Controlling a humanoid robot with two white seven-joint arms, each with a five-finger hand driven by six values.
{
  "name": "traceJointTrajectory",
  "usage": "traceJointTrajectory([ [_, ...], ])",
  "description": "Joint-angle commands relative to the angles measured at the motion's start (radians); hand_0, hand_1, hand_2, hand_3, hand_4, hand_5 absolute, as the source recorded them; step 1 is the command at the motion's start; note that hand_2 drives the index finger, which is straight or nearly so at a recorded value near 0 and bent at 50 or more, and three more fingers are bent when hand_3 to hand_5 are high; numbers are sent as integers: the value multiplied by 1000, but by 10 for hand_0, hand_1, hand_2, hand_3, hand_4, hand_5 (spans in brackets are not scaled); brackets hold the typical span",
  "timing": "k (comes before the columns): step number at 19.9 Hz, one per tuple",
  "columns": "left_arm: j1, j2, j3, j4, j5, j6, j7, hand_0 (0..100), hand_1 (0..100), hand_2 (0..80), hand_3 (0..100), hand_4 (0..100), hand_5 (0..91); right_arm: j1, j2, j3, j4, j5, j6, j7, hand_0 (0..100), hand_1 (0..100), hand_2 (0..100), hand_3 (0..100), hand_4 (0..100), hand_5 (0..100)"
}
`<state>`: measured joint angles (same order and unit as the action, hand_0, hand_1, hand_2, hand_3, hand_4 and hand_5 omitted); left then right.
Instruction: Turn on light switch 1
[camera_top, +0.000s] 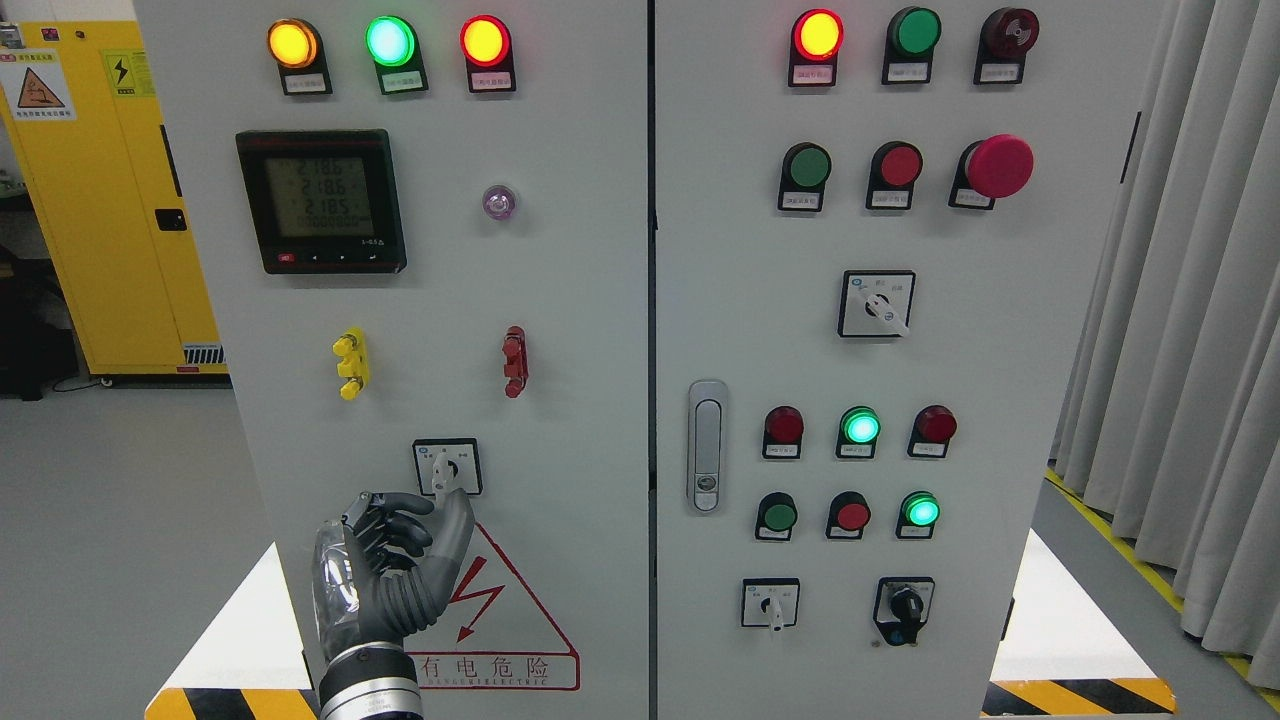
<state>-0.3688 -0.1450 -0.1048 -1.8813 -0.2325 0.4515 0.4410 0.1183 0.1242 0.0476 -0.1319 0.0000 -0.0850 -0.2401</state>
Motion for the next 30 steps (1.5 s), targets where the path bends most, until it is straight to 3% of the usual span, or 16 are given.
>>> traceJointTrajectory([
  [1,-15,-4,1,17,-1,6,2,209,752,620,871,840,776,0,0,0,0,-29,1,-1,0,500,40,0,0,0],
  [18,-42,-4,-1,19,-2,42,2,205,737,621,875,844,779,0,0,0,0,-29,1,-1,0,500,40,0,0,0],
  [22,-42,-4,-1,19,-8,44,10,285,739,624,879,846,781,1,0,0,0,-29,1,-1,0,500,40,0,0,0],
  [30,-44,-4,-4,21,-8,56,10,330,736,628,883,848,785,0,0,0,0,-29,1,-1,0,500,40,0,0,0],
])
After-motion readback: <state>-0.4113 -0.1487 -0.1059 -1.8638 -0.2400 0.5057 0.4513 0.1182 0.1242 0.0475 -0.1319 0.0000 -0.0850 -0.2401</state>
